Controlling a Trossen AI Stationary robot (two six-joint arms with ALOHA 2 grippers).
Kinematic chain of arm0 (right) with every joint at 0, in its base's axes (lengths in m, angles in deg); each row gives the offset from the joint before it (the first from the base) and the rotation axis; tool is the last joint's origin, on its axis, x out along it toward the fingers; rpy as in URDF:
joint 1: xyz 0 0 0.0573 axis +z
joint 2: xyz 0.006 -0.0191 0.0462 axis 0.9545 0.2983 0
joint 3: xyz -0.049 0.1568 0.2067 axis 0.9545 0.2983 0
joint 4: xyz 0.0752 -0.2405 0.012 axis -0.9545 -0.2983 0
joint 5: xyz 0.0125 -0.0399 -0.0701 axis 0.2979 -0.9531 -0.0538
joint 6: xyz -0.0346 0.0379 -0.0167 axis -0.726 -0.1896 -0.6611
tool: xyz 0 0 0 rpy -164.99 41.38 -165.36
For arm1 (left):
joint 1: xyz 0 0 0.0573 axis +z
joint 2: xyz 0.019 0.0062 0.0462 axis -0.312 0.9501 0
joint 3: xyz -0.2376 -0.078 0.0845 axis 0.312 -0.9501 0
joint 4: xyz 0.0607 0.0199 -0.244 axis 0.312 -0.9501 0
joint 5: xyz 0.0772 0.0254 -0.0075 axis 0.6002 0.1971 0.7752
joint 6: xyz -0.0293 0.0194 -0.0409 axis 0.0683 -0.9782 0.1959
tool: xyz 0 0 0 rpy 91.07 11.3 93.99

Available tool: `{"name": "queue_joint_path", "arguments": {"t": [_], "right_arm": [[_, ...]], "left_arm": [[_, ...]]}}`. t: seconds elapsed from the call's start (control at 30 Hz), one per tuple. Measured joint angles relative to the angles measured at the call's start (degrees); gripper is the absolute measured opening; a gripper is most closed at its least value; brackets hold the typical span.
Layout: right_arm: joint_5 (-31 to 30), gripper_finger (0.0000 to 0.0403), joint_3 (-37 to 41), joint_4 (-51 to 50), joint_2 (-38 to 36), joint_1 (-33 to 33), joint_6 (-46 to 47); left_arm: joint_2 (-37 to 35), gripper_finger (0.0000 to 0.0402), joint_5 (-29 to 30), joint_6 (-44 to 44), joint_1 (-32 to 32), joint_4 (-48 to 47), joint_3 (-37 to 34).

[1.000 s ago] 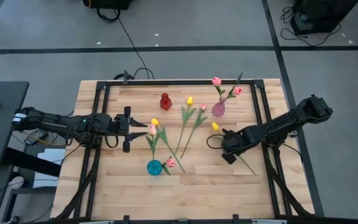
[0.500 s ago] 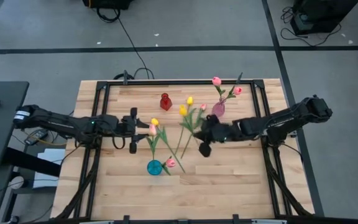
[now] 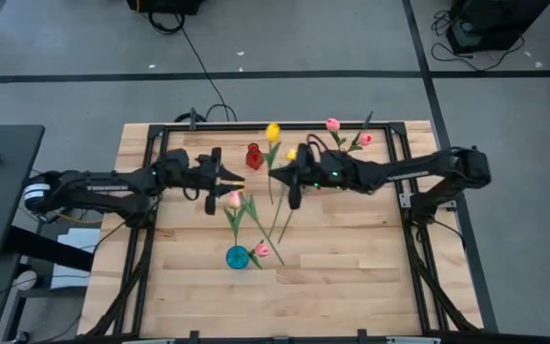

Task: Sort flowers into vase by color
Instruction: Put the right yellow tulip into the red flower vase

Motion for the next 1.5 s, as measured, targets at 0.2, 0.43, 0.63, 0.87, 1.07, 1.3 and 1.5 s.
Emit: {"name": "queue_joint_path", "arguments": {"t": [0.2, 0.43, 0.63, 0.87, 1.07, 1.3, 1.5], "right_arm": [[1.7, 0.0009, -7.1, 0.0, 7.1, -1.3, -4.6], [2.7, 0.0009, -11.9, -0.2, 10.8, -1.3, -7.8], [3.3, 0.0009, -12.2, -0.4, 10.9, -1.4, -8.1], [3.2, 0.0010, -12.2, -1.1, 10.9, -1.4, -8.3], [2.3, 0.0038, -12.3, -1.5, 10.8, -1.2, -7.4], [1.7, 0.0097, -12.1, -13.7, 6.3, -1.0, -5.8], [-6.9, 0.0108, -10.0, -17.0, 1.4, 3.3, -6.4]], "left_arm": [[8.3, 0.0094, -0.4, 2.2, 1.5, 8.4, 0.0], [12.3, 0.0094, -1.3, 3.9, 2.9, 14.5, 0.0], [12.4, 0.0094, -1.2, 3.9, 2.9, 15.3, 0.0], [12.4, 0.0041, -0.3, 3.9, 2.9, 16.5, 0.0], [12.4, 0.0008, 0.1, 3.9, 2.9, 16.6, 1.3], [12.1, 0.0003, -0.7, 4.1, 10.7, 17.5, 1.0], [12.1, 0.0001, -2.6, 3.4, 17.3, 20.6, 0.7]]}}
